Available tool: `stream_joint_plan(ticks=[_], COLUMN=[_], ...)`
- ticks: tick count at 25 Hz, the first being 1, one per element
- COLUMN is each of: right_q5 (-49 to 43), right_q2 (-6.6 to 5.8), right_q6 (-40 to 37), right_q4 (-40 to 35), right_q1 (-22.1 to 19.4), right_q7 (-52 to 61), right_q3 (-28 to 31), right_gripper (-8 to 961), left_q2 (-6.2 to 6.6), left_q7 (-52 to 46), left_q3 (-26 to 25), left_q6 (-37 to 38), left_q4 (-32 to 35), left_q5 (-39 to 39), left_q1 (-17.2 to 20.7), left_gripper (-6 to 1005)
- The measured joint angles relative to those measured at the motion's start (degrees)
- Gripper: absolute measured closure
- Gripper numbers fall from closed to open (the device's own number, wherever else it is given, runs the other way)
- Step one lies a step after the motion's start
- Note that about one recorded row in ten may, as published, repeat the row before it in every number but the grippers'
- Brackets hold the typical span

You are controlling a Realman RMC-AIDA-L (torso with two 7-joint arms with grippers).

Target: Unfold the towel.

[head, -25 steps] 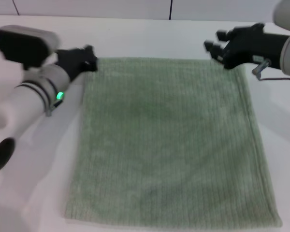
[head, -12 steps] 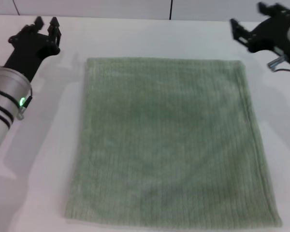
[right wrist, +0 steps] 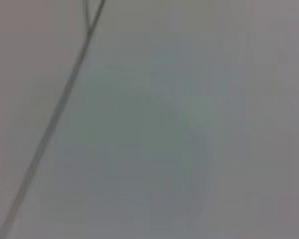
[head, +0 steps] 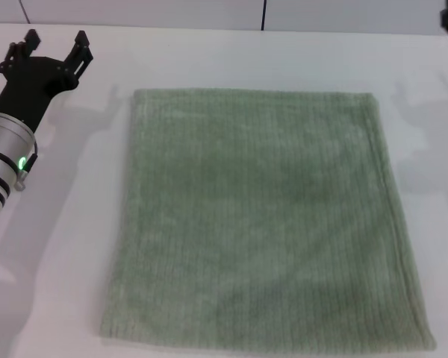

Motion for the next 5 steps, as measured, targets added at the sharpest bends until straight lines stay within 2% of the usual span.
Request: stream_joint_plan(ticks=[2,5], right_q5=[-2.47,-4.31], right_q2=[-0.09,-0.46], right_q6=[9.21,23.51], right_q4=[3.84,11.97], right_q1=[1.07,4.66], right_q7=[0.19,1.62], right_q3=[-3.61,-9.02], right_gripper=[179,179], left_q2=[-0.09,-0.19], left_q7=[-0.01,-0.02], left_q3=[-0.51,-0.58], left_q6=[0.00,0.00], left_q4=[0.14,0.18], left_q5=[-0.12,-0.29], left_q1=[-0.04,-0.13], left_gripper=[324,126])
